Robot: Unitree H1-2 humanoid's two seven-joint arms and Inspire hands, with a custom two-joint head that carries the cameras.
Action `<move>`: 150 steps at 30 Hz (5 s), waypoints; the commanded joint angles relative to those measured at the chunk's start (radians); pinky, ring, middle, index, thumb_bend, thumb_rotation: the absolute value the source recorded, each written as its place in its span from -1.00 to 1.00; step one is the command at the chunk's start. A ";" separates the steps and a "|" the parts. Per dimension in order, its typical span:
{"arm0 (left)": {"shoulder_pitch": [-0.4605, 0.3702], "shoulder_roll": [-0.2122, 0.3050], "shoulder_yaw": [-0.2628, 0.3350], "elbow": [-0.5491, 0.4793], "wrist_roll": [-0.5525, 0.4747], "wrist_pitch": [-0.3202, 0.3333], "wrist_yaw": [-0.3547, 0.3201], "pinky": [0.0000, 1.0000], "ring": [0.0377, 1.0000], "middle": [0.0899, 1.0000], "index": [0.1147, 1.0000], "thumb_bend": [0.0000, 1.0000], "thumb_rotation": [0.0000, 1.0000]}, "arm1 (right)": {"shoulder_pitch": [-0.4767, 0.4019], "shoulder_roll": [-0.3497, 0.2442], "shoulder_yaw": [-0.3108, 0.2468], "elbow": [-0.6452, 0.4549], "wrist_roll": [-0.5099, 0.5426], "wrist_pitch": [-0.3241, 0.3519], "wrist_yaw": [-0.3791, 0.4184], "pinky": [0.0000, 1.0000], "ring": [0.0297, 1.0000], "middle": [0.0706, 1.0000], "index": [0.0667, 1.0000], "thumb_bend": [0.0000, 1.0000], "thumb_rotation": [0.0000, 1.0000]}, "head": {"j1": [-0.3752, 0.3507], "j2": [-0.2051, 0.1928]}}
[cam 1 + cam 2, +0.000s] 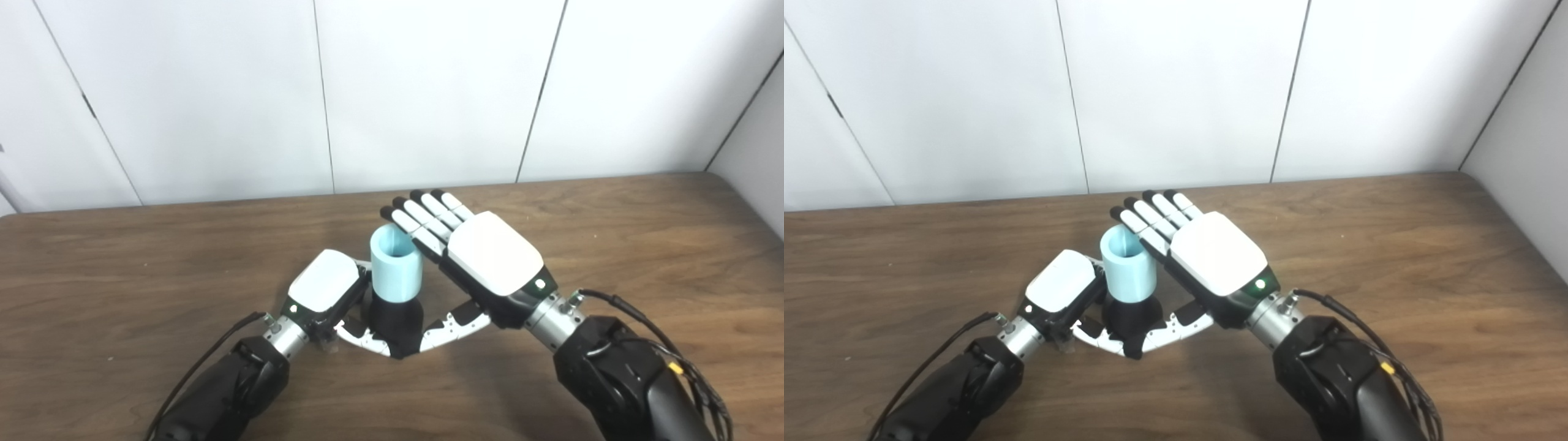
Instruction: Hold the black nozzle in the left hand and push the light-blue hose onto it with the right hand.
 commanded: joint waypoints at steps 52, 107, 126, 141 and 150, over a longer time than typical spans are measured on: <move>0.218 -0.022 -0.108 0.089 0.034 0.022 -0.113 -0.36 -0.25 -0.20 -0.05 0.00 -1.00 | 0.027 -0.017 0.072 -0.023 0.001 0.037 0.190 0.95 0.96 0.82 0.75 0.79 0.69 | 0.005 0.026; 0.223 -0.020 -0.111 0.088 0.028 0.026 -0.107 -0.41 -0.28 -0.21 -0.05 0.00 -1.00 | 0.020 -0.067 0.182 0.032 0.023 0.140 0.257 0.87 0.83 0.67 0.60 0.87 0.71 | 0.003 0.033; 0.214 -0.019 -0.113 0.124 0.030 0.013 -0.096 -0.37 -0.25 -0.20 -0.04 0.00 -1.00 | 0.071 -0.066 0.194 0.031 -0.025 0.131 0.145 0.92 0.98 0.88 0.79 0.73 0.59 | 0.001 0.027; 0.216 -0.019 -0.113 0.115 0.028 0.017 -0.102 -0.38 -0.26 -0.20 -0.05 0.00 -1.00 | 0.086 -0.066 0.200 0.020 -0.029 0.143 0.161 0.93 0.97 0.87 0.77 0.74 0.57 | 0.003 0.025; 0.208 -0.027 -0.114 0.147 0.030 0.007 -0.086 -0.36 -0.25 -0.19 -0.05 0.00 -1.00 | 0.093 -0.025 0.157 0.038 0.007 0.107 -0.049 0.93 0.99 0.96 0.90 0.72 0.44 | 0.001 0.014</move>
